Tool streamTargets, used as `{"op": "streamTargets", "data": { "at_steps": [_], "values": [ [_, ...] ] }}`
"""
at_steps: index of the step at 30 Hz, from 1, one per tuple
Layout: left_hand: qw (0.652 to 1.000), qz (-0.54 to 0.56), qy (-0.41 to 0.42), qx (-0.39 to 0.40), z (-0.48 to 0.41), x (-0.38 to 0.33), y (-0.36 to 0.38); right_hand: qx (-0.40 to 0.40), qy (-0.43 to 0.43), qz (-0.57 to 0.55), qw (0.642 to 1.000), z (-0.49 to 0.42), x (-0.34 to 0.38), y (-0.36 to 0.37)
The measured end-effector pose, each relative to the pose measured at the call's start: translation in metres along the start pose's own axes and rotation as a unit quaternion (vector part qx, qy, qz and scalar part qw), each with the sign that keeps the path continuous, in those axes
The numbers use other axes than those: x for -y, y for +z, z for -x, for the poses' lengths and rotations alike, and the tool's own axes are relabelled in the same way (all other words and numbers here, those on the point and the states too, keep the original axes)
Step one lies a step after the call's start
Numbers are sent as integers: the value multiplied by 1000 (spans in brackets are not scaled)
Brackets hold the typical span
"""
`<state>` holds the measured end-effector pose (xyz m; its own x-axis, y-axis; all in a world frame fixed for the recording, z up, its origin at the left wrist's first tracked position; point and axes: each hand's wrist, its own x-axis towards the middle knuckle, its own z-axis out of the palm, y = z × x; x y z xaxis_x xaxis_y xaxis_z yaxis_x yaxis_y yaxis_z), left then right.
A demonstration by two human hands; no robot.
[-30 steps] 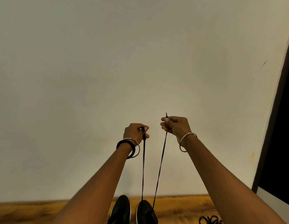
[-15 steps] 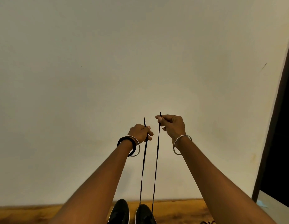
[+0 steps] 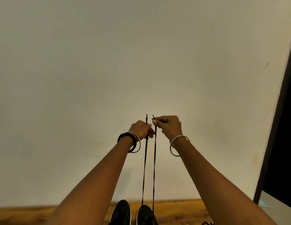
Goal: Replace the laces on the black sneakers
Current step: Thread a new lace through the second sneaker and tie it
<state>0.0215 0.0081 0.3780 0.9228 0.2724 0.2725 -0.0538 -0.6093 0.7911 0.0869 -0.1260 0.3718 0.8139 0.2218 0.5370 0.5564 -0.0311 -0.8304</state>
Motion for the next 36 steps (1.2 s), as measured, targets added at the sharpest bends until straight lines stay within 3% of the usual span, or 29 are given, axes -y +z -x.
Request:
{"op": "streamTargets", "data": {
  "at_steps": [11,16,19,24,28,36],
  "values": [
    [999,-33,-13,36,7,-2,4,-6,39,-26,999,12,-8,-6],
    [997,3,-53,49,24,31,17,-13,95,-109,989,32,-28,-15],
    [995,25,-86,43,46,66,34,-15,110,-68,991,56,-61,-19],
    [982,-39,-182,45,83,144,76,8,132,32,991,116,-133,-25],
    [964,-27,-263,-15,118,196,116,12,179,30,983,158,-179,-25],
    [944,-52,-316,-85,159,256,200,2,267,15,964,220,-267,9]
  ]
}}
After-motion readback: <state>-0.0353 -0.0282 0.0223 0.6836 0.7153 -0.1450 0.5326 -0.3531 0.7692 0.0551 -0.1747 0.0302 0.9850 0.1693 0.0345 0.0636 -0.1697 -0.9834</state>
